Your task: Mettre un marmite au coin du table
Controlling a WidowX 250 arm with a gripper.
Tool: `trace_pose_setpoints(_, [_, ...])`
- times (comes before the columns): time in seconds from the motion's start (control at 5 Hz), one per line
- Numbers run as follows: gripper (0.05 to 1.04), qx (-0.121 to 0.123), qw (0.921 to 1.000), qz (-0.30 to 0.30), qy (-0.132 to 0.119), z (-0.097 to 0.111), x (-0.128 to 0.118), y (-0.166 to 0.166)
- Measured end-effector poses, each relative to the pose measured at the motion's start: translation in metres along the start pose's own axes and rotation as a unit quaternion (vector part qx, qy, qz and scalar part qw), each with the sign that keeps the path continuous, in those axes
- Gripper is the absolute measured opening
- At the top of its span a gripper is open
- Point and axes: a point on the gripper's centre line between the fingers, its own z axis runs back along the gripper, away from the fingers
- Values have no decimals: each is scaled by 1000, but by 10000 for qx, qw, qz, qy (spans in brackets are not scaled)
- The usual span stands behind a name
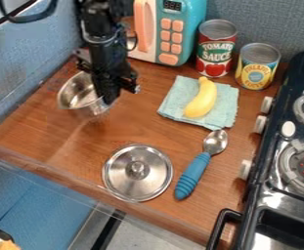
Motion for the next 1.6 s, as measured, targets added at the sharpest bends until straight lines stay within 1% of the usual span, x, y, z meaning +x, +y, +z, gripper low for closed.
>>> trace_pose_setpoints(0.2, [70,89,9999,-66,92,-15,14,5])
trace_pose_setpoints(0.4, [70,163,9994,-198,219,-35,27,10])
trace_pose_setpoints(0.6, [70,237,9989,-328,240,-48,44,16])
trace_pose_setpoints(0.8, [109,155,9989,-401,208,-48,47,10])
trace_pose_setpoints(1.0, [271,-119,9991,-312,267,-51,43,-2])
trace_pose_setpoints(1.2, [578,-94,9999,-83,93,-25,47,1])
trace_pose_setpoints(1.4, [869,-214,9997,128,18,0,45,1])
trace_pose_setpoints(1.6, [1007,-336,9992,203,-16,20,39,0])
